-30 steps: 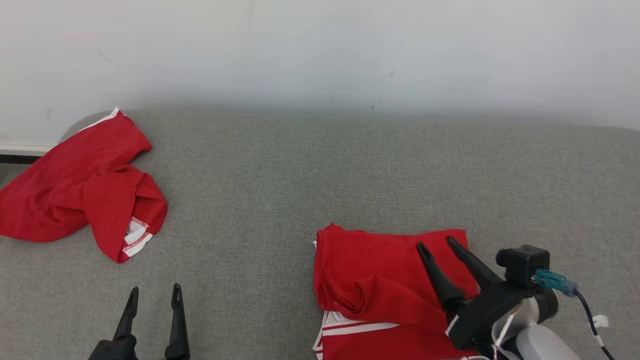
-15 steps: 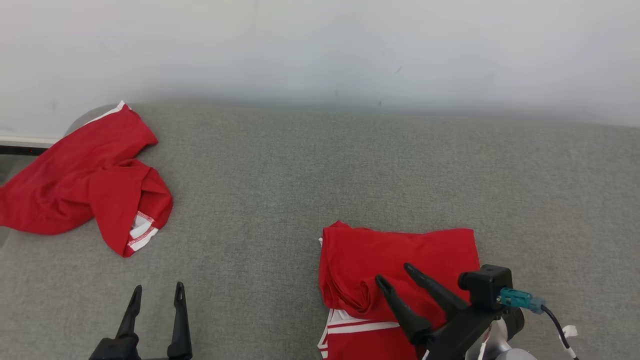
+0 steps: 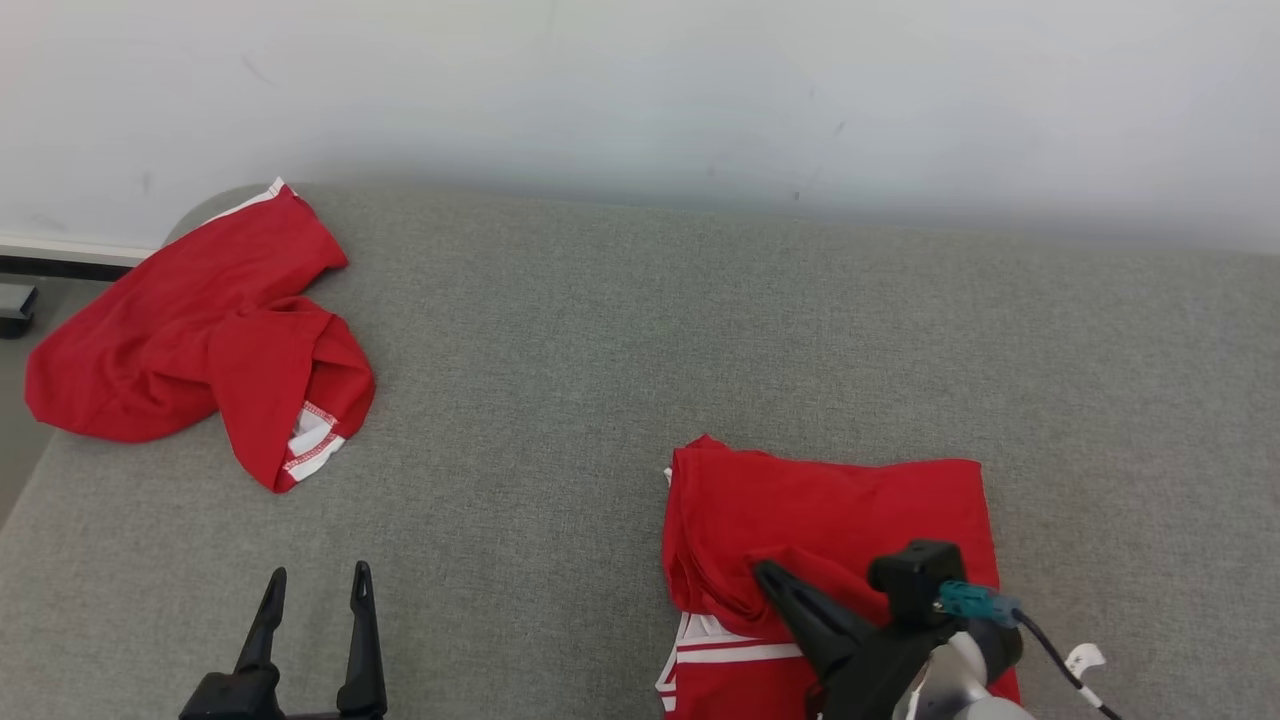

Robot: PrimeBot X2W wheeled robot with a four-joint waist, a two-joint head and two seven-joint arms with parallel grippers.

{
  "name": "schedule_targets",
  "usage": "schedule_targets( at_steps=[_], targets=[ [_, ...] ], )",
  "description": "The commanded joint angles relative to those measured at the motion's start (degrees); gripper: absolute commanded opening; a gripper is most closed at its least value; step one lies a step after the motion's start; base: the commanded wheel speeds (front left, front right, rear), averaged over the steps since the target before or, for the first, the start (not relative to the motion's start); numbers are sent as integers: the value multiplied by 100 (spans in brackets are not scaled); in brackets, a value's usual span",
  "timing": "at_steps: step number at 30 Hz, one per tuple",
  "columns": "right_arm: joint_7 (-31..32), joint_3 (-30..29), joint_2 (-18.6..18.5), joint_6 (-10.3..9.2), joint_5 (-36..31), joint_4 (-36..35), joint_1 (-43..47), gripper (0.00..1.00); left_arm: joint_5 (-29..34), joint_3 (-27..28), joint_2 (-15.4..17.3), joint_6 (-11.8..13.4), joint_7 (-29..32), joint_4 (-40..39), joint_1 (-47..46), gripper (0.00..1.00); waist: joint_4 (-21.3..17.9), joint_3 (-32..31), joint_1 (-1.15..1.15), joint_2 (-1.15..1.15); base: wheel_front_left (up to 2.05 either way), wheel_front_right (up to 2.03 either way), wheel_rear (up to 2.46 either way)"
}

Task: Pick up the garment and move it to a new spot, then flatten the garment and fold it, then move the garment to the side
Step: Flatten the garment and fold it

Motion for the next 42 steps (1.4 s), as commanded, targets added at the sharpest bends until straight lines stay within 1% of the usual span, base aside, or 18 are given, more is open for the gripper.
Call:
schedule_targets(
  at_steps=[1,6,9,10,11,18,22,27,31,38,42],
  targets=[
    [-64,61,91,-14,20,7,-39,0,24,-10,-15,17,-20,-19,-17,100,19,-5,0,0,0,0,0],
    [-217,134,172,-14,295,-158,168,0,19,-13,-21,16,-20,29,-4,100,63,-71,0,0,0,0,0],
    [-169,145,179,-14,454,-420,604,0,25,-39,-25,42,-20,16,82,100,73,-145,0,0,0,0,0],
    [-146,137,174,-14,466,-500,721,17,20,-45,-25,45,-20,13,99,100,73,-158,0,0,0,0,0],
    [-121,147,171,-14,494,-580,831,100,11,-46,-26,39,-20,12,114,100,68,-168,0,0,0,0,0],
    [-137,141,123,-14,684,-1155,1259,100,-12,7,-26,50,-20,4,216,100,-54,-228,0,0,0,0,0],
    [-269,-123,64,-14,733,-1520,1369,100,7,25,-26,59,-20,-15,238,100,-130,-268,0,0,0,0,0],
    [-634,-827,115,-14,532,-1726,1378,100,30,47,-28,63,-20,-55,278,100,-219,-312,0,0,0,0,0],
    [-984,-1450,183,-14,162,-1757,1357,100,59,80,-27,57,-20,-74,296,100,-308,-340,0,0,0,0,0],
    [-1465,-2475,381,-14,-445,-1615,1506,100,141,120,15,58,-20,-199,338,100,-566,-364,0,0,0,0,0],
    [-1676,-2862,542,-14,-664,-1483,1608,100,207,92,16,107,-20,-326,367,100,-736,-390,0,0,0,0,0]
  ],
)
